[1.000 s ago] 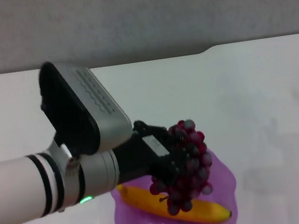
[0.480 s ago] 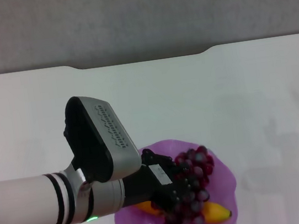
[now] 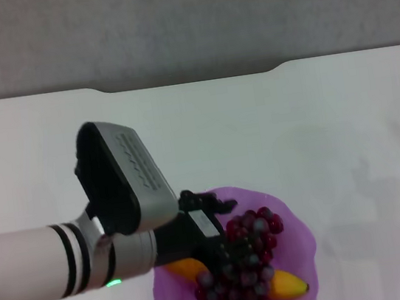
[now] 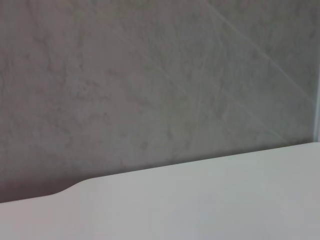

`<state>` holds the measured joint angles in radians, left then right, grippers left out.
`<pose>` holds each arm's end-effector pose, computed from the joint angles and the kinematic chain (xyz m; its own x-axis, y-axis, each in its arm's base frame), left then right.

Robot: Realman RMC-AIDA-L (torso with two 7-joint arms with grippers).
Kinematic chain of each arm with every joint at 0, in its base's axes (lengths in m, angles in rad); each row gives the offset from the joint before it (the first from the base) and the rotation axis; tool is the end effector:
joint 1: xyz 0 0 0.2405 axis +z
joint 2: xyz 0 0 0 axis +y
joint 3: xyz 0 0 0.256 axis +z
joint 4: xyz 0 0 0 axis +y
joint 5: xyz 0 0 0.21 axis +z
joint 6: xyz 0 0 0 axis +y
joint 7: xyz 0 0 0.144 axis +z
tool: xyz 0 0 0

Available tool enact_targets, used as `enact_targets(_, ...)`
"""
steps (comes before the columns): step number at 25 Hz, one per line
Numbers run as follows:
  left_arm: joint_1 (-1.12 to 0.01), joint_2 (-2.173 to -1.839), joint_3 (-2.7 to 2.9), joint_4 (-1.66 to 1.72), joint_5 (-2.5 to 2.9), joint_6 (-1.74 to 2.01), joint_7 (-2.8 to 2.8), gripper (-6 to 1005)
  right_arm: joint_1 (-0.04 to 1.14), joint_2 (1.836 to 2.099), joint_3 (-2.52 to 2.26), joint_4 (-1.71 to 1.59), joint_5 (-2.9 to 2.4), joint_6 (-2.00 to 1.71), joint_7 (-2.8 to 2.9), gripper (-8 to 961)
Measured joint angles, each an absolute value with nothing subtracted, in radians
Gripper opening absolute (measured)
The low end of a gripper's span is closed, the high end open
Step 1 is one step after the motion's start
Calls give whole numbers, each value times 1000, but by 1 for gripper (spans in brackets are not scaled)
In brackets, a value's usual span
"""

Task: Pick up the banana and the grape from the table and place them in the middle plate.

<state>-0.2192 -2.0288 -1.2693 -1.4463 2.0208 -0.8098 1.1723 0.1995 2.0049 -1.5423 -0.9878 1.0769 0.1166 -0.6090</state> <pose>-0.1633 0.3026 -0.0702 0.9802 0.1207 0.1572 0.1741 -0.9033 -0.3921 0.3461 0.3665 0.0424 0.5337 -0.4600 -0.7097 -0.7763 0.0665 -0.6269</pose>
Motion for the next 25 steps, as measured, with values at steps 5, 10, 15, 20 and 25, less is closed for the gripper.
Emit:
enact_targets(5, -213, -2028, -1287, -1450, 2027, -757, 1195, 587, 198, 2005, -1541, -987, 1077, 117, -609, 860)
enact_targets(10, -183, -2025, -1299, -1508, 2029, -697, 1242, 703, 196, 2005, -1541, -986, 1077, 117, -609, 861)
enact_targets(15, -128, -2028, -1306, -1594, 2028, -596, 1311, 771, 196, 2005, -1541, -986, 1077, 117, -609, 861)
enact_targets(20, -108, -2030, -1297, -1589, 2017, -415, 1356, 769, 199, 2005, -1544, -986, 1077, 116, -609, 861)
enact_targets(25, -124, -2031, -1265, -1479, 2014, -130, 1368, 767, 202, 2005, -1550, -988, 1077, 116, -609, 861)
